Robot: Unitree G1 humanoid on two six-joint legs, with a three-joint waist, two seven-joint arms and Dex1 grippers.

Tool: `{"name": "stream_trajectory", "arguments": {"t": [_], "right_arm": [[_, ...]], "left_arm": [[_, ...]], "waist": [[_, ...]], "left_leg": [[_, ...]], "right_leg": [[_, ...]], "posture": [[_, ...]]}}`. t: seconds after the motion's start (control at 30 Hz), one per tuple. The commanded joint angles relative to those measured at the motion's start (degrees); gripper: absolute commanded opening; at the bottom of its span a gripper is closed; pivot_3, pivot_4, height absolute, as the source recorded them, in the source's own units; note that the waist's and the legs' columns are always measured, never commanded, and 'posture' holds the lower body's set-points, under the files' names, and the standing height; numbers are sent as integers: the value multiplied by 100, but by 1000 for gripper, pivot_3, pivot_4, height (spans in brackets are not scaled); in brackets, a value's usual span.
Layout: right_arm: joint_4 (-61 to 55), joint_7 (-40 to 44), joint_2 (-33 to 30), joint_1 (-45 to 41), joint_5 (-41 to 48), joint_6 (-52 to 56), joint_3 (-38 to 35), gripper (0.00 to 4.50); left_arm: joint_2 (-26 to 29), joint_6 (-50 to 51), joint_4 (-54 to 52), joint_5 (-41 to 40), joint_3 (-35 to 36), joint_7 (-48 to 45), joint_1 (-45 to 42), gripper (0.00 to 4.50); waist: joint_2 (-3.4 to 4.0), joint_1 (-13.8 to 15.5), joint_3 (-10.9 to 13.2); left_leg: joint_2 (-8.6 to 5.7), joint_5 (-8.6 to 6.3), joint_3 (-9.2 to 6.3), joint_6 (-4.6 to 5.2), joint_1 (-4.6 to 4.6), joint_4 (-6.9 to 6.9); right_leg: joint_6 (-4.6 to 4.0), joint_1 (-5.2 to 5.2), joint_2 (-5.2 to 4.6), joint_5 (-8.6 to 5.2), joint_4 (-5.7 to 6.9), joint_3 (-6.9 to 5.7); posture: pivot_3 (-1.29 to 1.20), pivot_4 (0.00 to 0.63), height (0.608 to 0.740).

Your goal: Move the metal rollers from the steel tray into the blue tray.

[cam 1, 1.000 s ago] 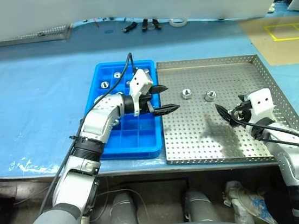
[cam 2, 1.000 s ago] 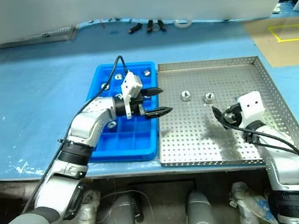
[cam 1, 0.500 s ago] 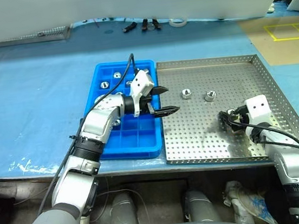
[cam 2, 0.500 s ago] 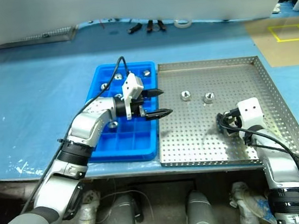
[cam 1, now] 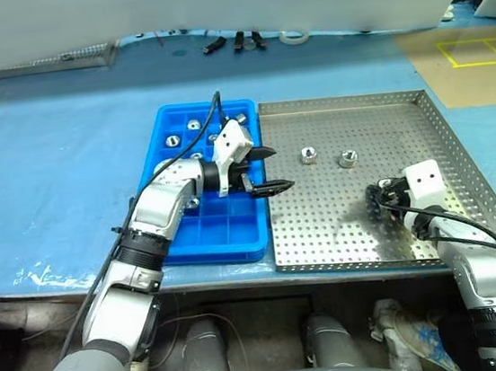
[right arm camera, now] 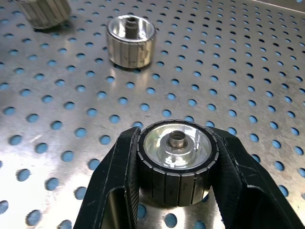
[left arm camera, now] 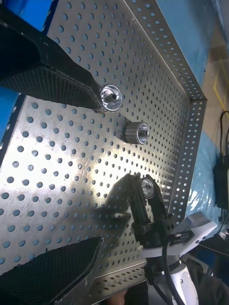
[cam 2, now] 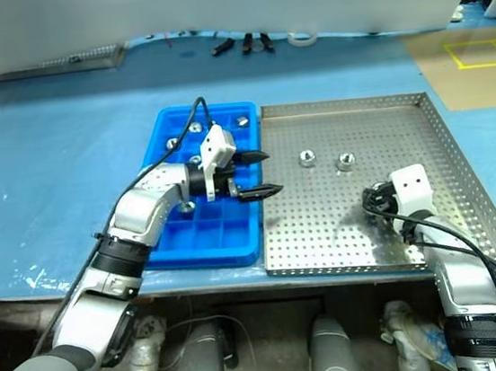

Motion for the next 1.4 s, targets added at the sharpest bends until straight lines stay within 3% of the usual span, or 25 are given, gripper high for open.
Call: {"name": "stream_trajectory", "arguments": {"t": [0.03,0.23,0.6,0.8,1.17,1.4], "right_arm": [[-832,458,-82,-230,383,189,226,1660],[-1141,1290,-108,-1217,850,510,869,1660],[642,2438,291,-2966,389,-483,2164,1660],[1146,2810,615,-3334,266,-742,2471,1660],[2795,1979,1356,-4120,-530,-1160,2524,1660],[2585,2012,1227,-3850,-539,-953,2499,1660]], "left_arm": [[307,151,-642,-214,178,-164,134,4500],[841,627,-1390,-515,534,-10,569,4500],[1321,1322,-3249,-609,1456,1445,2193,4500],[1406,1624,-3939,-762,1893,2018,3048,4500],[1355,1676,-4124,-945,1924,2452,3444,4500],[1346,1667,-3960,-990,1710,2421,3194,4500]], "waist": [[0,-27,0],[4,32,-2],[4,420,-1],[4,654,-1],[3,826,-1],[3,799,-1]], "left_leg": [[1,0,0,0,0,0],[4,2,-1,-3,7,-3],[8,7,-13,-12,-9,-13],[8,8,-20,-15,-11,-14],[7,19,-34,-34,-9,-16],[7,31,-36,-52,-17,-20]], "right_leg": [[0,-2,1,0,0,1],[-5,0,3,3,8,1],[-8,-4,1,0,4,-27],[-8,-4,1,0,4,-31],[-9,-5,1,1,23,-32],[-7,-11,8,1,16,-33]], "posture": [[-168,150,740],[-29,150,740],[272,150,740],[374,150,740],[353,150,740],[311,150,740]]}}
